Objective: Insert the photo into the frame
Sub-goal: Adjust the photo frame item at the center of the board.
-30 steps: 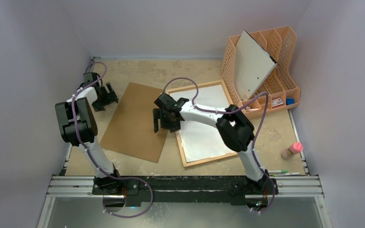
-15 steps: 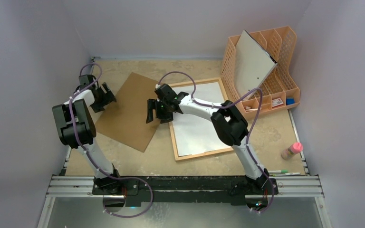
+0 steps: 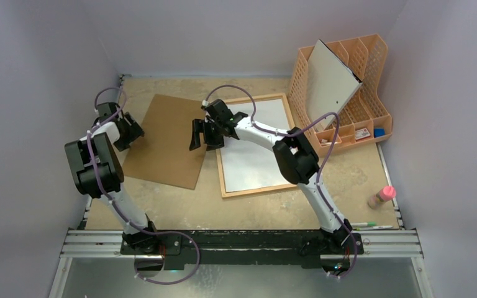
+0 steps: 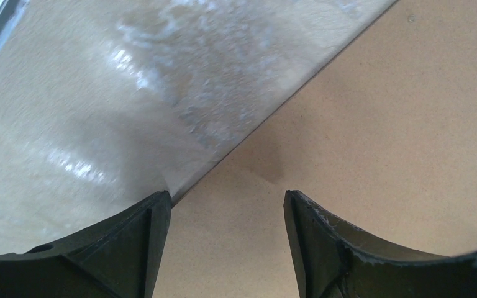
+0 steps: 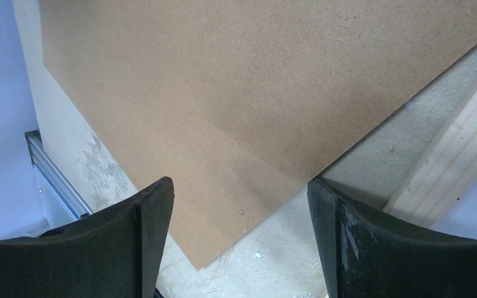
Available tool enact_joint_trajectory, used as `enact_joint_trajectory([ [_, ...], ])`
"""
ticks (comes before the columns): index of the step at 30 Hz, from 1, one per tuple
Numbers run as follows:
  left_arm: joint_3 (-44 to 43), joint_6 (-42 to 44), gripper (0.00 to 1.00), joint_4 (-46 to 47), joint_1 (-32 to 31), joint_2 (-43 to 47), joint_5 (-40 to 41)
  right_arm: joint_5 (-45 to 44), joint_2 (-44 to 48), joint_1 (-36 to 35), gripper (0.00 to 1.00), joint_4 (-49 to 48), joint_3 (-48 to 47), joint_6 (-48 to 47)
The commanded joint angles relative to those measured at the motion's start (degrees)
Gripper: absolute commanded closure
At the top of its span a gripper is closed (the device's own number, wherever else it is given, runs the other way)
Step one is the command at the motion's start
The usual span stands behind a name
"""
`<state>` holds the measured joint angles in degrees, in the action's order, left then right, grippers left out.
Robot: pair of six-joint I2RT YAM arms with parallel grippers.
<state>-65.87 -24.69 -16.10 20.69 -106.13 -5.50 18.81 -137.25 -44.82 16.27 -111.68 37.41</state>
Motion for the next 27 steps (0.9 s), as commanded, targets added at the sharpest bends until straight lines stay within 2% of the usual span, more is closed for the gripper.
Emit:
enact_joint_trajectory([
  [1, 3.71, -7.54, 0.32, -13.33, -0.6, 2.54, 0.8, 1.83, -4.87, -0.91, 0.19, -6.32, -0.22, -2.21],
  [6, 9.39, -10.37, 0.32, -14.5, -0.65, 9.08, 4.66, 3.13, -4.59, -0.72, 0.19, -8.34, 1.45, -0.03],
  [12, 14.53, -12.13, 0.31, -14.68, -0.65, 16.24, 1.44, 2.47, -4.2, -0.63, 0.23, -6.75, 2.57, 2.83],
  [16, 12.67, -9.89, 0.29, -15.59, -0.44, 16.81, 4.41, -2.03, -2.44, -0.62, 0.25, -3.5, 3.98, 3.49],
  [23, 8.55, -5.45, 0.16, -11.28, 0.2, 17.72, 4.59, -12.03, -2.73, -0.65, 0.27, 6.31, 0.53, 2.69],
  [27, 7.77, -4.34, 0.15, -9.78, 0.23, 16.2, 6.59, -16.3, -3.23, -0.71, 0.34, 8.99, -0.22, 2.56],
])
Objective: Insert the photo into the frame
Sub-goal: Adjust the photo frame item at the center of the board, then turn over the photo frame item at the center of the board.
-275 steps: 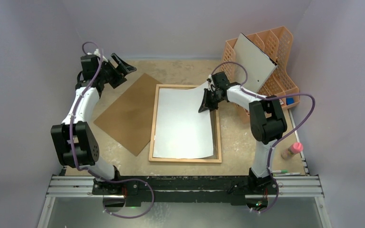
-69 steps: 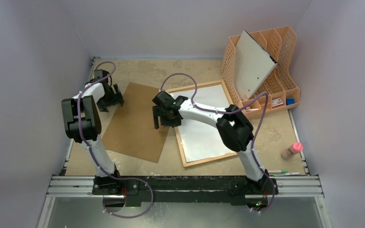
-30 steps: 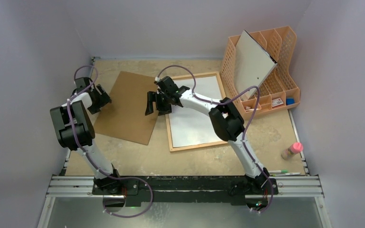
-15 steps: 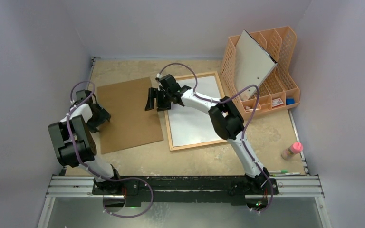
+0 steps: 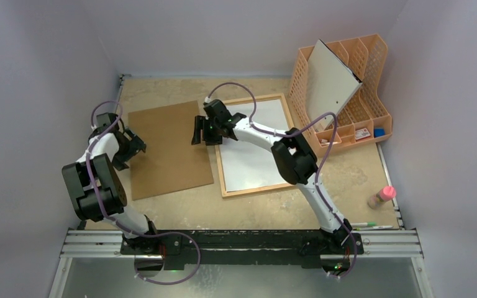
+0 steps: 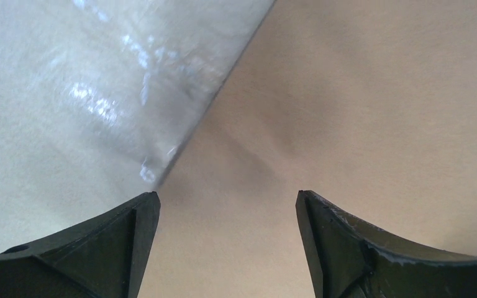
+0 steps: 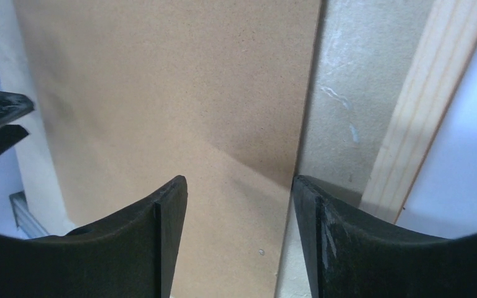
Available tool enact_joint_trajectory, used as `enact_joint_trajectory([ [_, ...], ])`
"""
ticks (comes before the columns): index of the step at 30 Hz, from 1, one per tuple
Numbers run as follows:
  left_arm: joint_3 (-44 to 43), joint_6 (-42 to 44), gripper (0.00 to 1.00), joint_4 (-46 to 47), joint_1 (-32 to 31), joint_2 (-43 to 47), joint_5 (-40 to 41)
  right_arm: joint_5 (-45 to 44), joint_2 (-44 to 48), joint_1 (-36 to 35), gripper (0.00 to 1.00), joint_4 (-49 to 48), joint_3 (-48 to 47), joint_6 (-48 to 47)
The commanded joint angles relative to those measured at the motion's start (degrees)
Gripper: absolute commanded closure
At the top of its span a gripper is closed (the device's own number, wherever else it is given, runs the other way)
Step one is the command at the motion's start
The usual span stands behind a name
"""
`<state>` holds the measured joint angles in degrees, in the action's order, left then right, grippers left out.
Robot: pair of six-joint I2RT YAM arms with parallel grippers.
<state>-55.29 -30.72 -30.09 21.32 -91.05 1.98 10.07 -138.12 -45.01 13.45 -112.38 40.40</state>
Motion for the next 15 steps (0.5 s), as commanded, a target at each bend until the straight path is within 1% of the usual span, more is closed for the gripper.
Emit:
enact_joint_trajectory([
  [1, -2.61, 1.71, 0.15, 4.58, -0.4, 0.68, 0.41, -8.23, -2.45, -0.51, 0.36, 11.84, 0.49, -0.44],
  [3, -2.36, 2.11, 0.16, 4.94, -0.4, -0.39, 1.33, -8.43, -2.51, -0.51, 0.41, 12.13, 0.39, -0.56],
  [6, -0.92, 2.24, 0.17, 6.1, -0.4, -1.31, 0.43, -3.22, -2.41, -0.43, 0.46, 10.07, 1.25, -0.91],
  [9, 0.22, 1.73, 0.18, 6.79, -0.25, -2.93, -0.34, 2.54, -3.26, -0.25, 0.48, 9.15, 0.23, -0.54],
  [12, 0.2, 1.33, 0.19, 5.99, 0.04, -6.77, -0.61, 7.77, -3.1, 0.25, 0.49, 7.13, -0.11, 0.8],
  [15, -1.54, 1.36, 0.22, 4.07, 1.07, -11.86, -2.52, 12.8, -0.71, 1.16, 0.53, 2.71, 1.88, 2.78],
])
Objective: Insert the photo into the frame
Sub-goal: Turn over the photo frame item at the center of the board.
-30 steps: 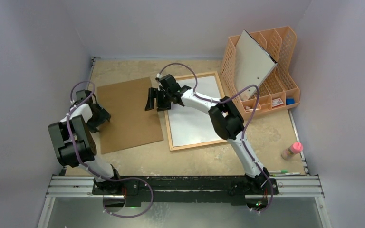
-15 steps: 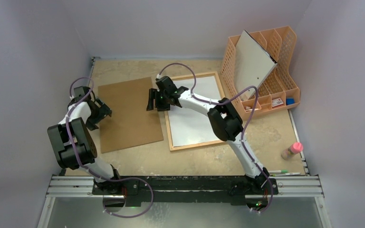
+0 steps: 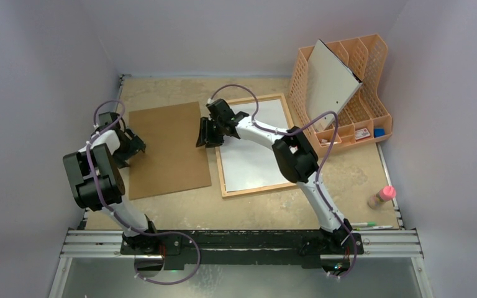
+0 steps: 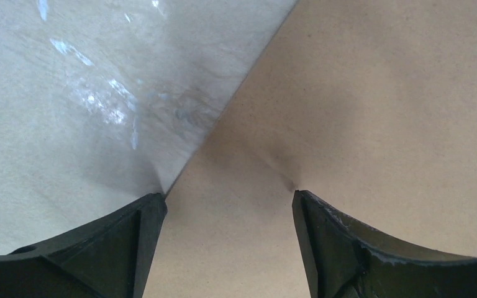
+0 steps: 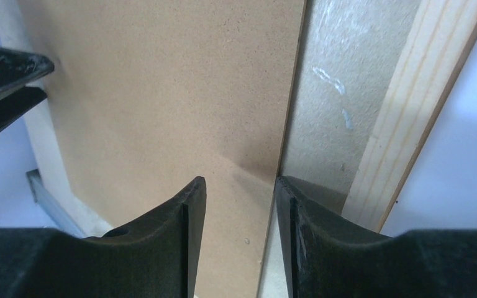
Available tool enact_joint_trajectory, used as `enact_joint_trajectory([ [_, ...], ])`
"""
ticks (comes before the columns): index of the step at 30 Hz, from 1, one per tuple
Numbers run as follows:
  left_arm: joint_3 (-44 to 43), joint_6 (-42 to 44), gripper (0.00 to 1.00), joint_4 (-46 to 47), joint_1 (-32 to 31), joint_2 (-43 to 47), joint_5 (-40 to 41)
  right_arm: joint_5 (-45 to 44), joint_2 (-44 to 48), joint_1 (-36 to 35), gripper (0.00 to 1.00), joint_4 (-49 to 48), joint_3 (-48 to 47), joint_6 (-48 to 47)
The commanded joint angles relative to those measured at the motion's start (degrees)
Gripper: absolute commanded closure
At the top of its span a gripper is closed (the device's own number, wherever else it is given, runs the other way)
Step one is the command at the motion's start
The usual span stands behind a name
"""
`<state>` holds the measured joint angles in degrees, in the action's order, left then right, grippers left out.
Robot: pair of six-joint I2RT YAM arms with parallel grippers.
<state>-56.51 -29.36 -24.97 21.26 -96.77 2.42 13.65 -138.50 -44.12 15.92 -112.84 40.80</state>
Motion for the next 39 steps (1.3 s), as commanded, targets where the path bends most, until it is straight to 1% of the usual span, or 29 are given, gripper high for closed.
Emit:
enact_joint_trajectory([
  [1, -0.58, 0.01, 0.23, -1.27, 1.55, -7.42, -4.8, 10.92, 0.58, 0.5, 0.53, -1.33, 3.12, 3.12],
  [4, 0.23, -0.37, 0.28, 0.25, 2.29, -9.3, -10.83, 17.33, 3.71, 1.34, 0.57, -9.32, 6.8, 5.63],
  [7, 1.45, -0.94, 0.33, 1.71, 2.35, -9.52, -15.78, 21.16, 5.93, 1.62, 0.64, -14.65, 8.31, 6.96],
  [9, 1.86, -1.33, 0.35, 1.98, 2.31, -9.37, -18.36, 22.97, 7.17, 1.73, 0.67, -17.5, 9.14, 7.75],
  [12, 2.15, -1.45, 0.36, 1.39, 2.3, -8.97, -19.83, 25.88, 9.45, 2.0, 0.69, -23.47, 12.52, 10.48],
  [16, 1.97, -0.93, 0.36, 0.04, 2.32, -8.51, -18.36, 28.53, 12.01, 2.41, 0.67, -31.06, 17.15, 13.19],
  [19, 1.89, -0.89, 0.36, -0.26, 2.35, -8.11, -17.66, 29.82, 13.68, 2.54, 0.64, -37.89, 20.77, 16.0],
  [21, 2.02, -0.95, 0.37, -0.23, 2.31, -8.04, -17.98, 29.74, 14.02, 2.55, 0.6, -39.15, 21.57, 16.71],
  [24, 2.53, -1.06, 0.37, -0.1, 2.3, -7.8, -18.97, 29.43, 13.81, 2.63, 0.51, -40.33, 22.59, 18.18],
  [26, 3.28, -1.32, 0.37, 0.21, 2.3, -7.45, -19.85, 30.02, 13.41, 2.66, 0.48, -44.36, 24.1, 21.31],
  [28, 3.95, -1.42, 0.37, 0.6, 2.3, -7.05, -20.63, 31.07, 12.71, 2.7, 0.49, -48.3, 24.7, 25.13],
  [31, 4.65, -1.33, 0.37, 0.8, 2.32, -6.84, -20.78, 32.05, 11.67, 2.71, 0.55, -51.46, 24.29, 28.75],
  [33, 4.98, -1.22, 0.37, 0.86, 2.3, -6.8, -20.97, 32.78, 10.81, 2.68, 0.58, -57.16, 24.47, 32.93],
  [34, 5.05, -1.18, 0.37, 0.89, 2.32, -6.82, -21.01, 33.36, 10.17, 2.57, 0.59, -60.28, 24.64, 36.79],
  [37, 5.27, -1.22, 0.37, 0.93, 2.31, -6.71, -21.47, 34.48, 9.12, 2.3, 0.59, -66.29, 25.16, 41.44],
  [39, 5.2, -1.11, 0.37, 0.89, 2.36, -6.51, -21.46, 34.45, 8.89, 2.28, 0.58, -66.25, 25.13, 41.46],
])
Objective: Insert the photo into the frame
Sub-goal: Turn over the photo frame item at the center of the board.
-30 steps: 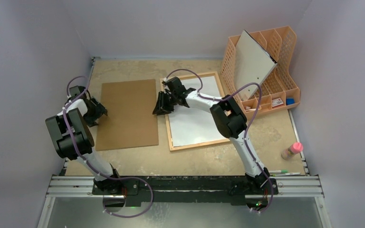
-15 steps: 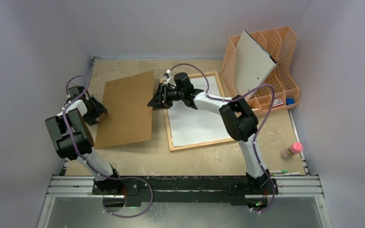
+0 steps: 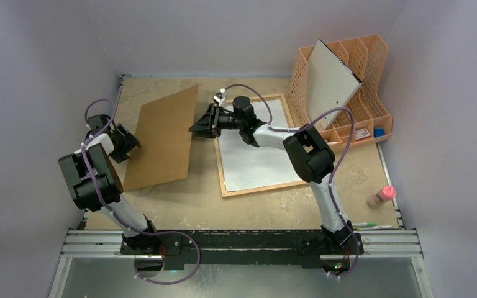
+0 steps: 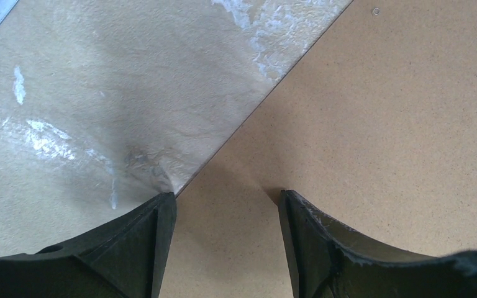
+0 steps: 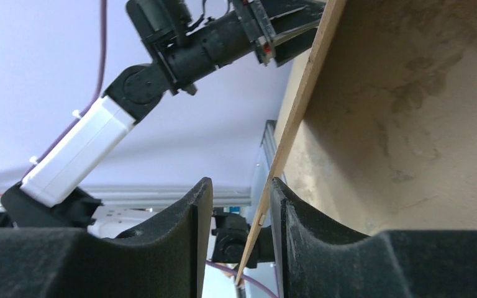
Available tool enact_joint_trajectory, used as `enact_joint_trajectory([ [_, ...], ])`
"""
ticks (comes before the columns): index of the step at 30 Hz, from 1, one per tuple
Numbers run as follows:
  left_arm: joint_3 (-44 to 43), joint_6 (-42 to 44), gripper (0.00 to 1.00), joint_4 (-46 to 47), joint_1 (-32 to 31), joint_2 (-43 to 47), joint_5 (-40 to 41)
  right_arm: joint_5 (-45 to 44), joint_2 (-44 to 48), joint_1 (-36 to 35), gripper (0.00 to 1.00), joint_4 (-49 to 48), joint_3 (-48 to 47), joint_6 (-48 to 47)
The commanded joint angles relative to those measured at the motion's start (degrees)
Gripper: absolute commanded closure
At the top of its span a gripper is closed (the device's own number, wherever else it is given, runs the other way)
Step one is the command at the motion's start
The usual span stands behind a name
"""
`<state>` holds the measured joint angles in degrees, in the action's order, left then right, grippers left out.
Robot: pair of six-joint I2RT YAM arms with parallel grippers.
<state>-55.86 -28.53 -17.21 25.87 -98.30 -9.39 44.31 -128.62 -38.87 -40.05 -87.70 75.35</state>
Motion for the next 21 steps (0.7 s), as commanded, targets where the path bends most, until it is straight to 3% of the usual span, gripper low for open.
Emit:
enact_joint_trajectory([
  [1, 4.53, -1.96, 0.37, -6.95, -2.28, -5.04, -9.68, 4.05, -1.2, -3.01, 0.56, -11.42, -0.01, 7.23],
  [4, 4.39, -1.87, 0.37, -7.05, -2.3, -4.97, -9.68, 5.35, -2.9, -3.54, 0.52, -14.2, -0.86, 9.03],
  [8, 4.48, -1.85, 0.37, -7.07, -2.29, -5.19, -10.1, 5.46, -4.79, -4.38, 0.5, -10.51, -3.27, 5.87],
  [15, 6.57, -1.82, 0.37, -6.46, -2.3, -4.49, -12.19, 3.06, -0.65, -4.01, 0.52, -0.22, -0.1, -3.26],
  [21, 7.28, -1.54, 0.37, -6.54, -2.3, -3.69, -11.54, -1.86, 2.48, -3.07, 0.59, 6.77, 4.34, -10.03],
])
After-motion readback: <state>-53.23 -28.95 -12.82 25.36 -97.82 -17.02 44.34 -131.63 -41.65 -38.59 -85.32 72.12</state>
